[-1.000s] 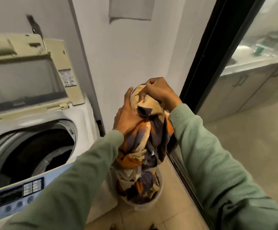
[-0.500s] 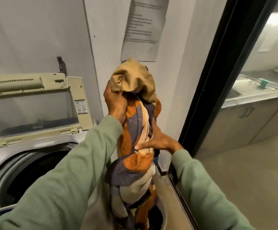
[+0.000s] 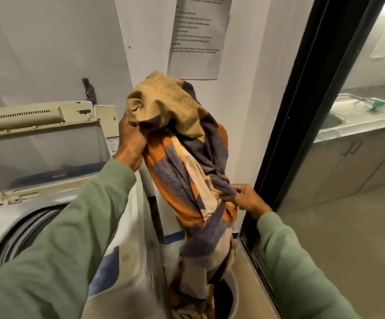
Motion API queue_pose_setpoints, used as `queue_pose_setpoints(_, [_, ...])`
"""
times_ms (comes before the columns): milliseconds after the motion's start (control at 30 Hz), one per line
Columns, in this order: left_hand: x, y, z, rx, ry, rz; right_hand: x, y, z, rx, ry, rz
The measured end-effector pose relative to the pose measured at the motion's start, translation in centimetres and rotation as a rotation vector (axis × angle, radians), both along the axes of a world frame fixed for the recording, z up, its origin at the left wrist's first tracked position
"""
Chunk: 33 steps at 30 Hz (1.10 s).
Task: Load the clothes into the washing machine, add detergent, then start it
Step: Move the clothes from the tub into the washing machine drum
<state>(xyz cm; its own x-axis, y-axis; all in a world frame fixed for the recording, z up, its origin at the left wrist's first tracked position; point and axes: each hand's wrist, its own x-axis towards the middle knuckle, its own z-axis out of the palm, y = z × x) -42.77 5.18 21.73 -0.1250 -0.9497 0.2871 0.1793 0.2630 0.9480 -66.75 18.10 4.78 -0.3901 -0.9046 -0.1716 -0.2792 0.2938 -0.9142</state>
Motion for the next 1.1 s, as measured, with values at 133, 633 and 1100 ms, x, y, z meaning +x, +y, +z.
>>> queue_pose_setpoints(133, [2.8, -2.5, -0.1, -0.027, -0.064, -0.012, -1.4, 0.4, 4.4, -0.066, -0.151, -0.041])
queue_pose_setpoints(633, [4.4, -3.6, -0.9, -0.315, -0.237, -0.247, 11.3, -6.5, 19.9, -0.517, 0.073, -0.443])
queue_pose_setpoints(1100, [1.0, 0.1, -1.2, 0.128, -0.178, 0.026, 16.7, -4.9, 25.4, -0.386, 0.053, -0.117])
